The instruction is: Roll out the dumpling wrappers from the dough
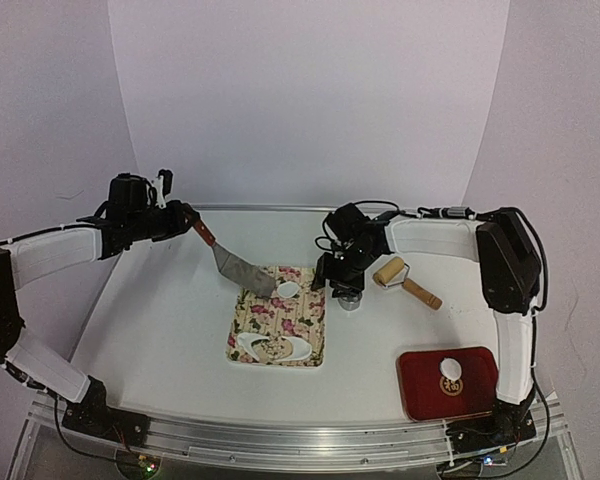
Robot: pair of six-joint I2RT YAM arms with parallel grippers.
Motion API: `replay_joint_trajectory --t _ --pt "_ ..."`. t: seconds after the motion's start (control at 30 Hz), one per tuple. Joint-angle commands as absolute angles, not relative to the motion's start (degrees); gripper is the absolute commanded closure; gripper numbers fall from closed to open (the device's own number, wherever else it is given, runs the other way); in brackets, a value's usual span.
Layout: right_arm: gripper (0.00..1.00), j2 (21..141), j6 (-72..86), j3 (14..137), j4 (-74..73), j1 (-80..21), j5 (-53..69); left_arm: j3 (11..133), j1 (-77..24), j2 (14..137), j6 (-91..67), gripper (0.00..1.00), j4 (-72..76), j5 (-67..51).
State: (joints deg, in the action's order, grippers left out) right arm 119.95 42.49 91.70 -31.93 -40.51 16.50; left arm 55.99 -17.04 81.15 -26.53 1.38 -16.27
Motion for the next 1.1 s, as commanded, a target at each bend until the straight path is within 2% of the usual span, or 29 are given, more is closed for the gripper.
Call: replay_joint_trajectory --t 0.0,0.33,0.83,1.07 --pt "0.45 122.71 42.08 92.61 -31.29 -40.53 17.65 54.63 -16.96 81.15 -24.4 1.0 8.44 -15.98" --pt "0.58 126.92 42.4 93.33 -33.56 -40.19 16.4 51.44 -17.1 81.77 -23.73 1.0 11.42 -14.26" --pt "0.88 128.98 42.3 92.98 -34.34 -39.91 17.82 46.89 -18.02 83.62 -24.48 1.0 17.46 -11.08" --pt "0.96 129.11 42.32 92.78 -34.74 -39.93 18.16 46.58 -19.07 85.64 -25.43 1.0 18.71 -10.99"
